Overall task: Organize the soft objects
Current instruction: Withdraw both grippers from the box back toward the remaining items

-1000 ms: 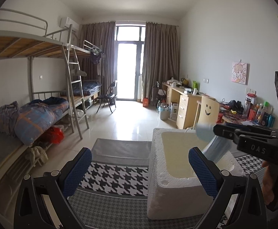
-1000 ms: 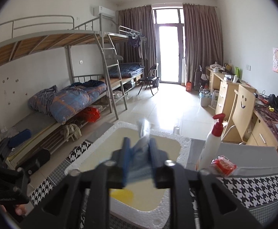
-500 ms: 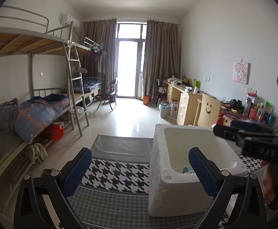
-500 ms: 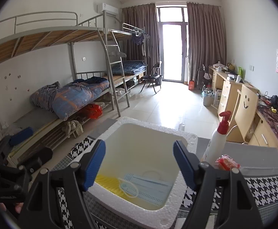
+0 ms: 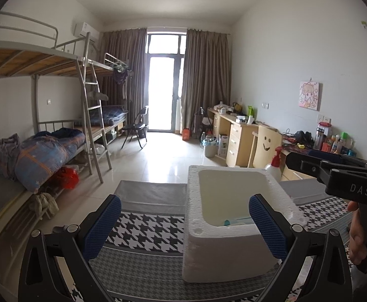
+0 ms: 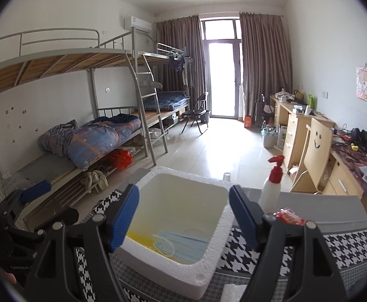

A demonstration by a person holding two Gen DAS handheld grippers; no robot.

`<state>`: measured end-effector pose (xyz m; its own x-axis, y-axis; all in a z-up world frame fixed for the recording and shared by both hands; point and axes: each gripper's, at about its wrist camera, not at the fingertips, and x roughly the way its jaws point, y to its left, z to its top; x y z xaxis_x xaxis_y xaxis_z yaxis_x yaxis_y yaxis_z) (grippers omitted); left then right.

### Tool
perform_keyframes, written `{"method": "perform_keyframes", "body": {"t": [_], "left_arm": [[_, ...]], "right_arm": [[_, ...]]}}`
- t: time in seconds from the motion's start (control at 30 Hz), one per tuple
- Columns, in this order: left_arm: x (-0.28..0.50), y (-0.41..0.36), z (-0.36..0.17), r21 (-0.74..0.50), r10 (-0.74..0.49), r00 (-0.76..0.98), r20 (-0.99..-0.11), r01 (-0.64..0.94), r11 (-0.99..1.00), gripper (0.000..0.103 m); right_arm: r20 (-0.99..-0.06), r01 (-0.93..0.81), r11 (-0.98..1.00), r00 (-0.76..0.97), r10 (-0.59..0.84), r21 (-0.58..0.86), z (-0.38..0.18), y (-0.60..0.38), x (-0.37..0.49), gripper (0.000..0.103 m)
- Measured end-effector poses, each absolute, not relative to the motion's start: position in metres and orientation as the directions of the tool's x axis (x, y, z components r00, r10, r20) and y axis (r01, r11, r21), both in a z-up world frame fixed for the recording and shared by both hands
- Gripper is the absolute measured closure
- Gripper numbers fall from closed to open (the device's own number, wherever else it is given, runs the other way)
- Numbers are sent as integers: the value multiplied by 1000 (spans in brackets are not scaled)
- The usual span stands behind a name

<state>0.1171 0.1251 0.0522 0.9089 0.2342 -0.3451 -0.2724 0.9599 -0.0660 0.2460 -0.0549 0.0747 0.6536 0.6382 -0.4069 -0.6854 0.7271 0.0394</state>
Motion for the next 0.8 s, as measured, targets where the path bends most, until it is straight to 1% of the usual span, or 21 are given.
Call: {"method": "perform_keyframes", "body": {"t": [0.3, 0.37, 0.43, 0.53, 0.8], "left_arm": [[115, 104, 53, -47, 203, 916, -346, -233, 971, 1], [114, 100, 54, -43, 198, 917, -346, -226, 973, 1], [112, 97, 55, -44, 196, 919, -342, -224, 974, 1], [110, 93, 55, -52, 188, 921, -342, -218, 975, 1], [109, 73, 51, -59, 138, 932, -336, -167, 984, 1]], "right_arm": [[-388, -672, 739, 671, 632, 42, 75, -70, 235, 24], [-380, -669, 741, 672, 635, 55, 75, -75, 235, 20], [-365, -660, 748, 681, 635, 70, 74, -81, 235, 12], [-345, -647, 756, 690, 636, 98, 75, -90, 237, 6], [-322, -624, 775, 717, 618, 97, 77, -107, 231, 5]]}}
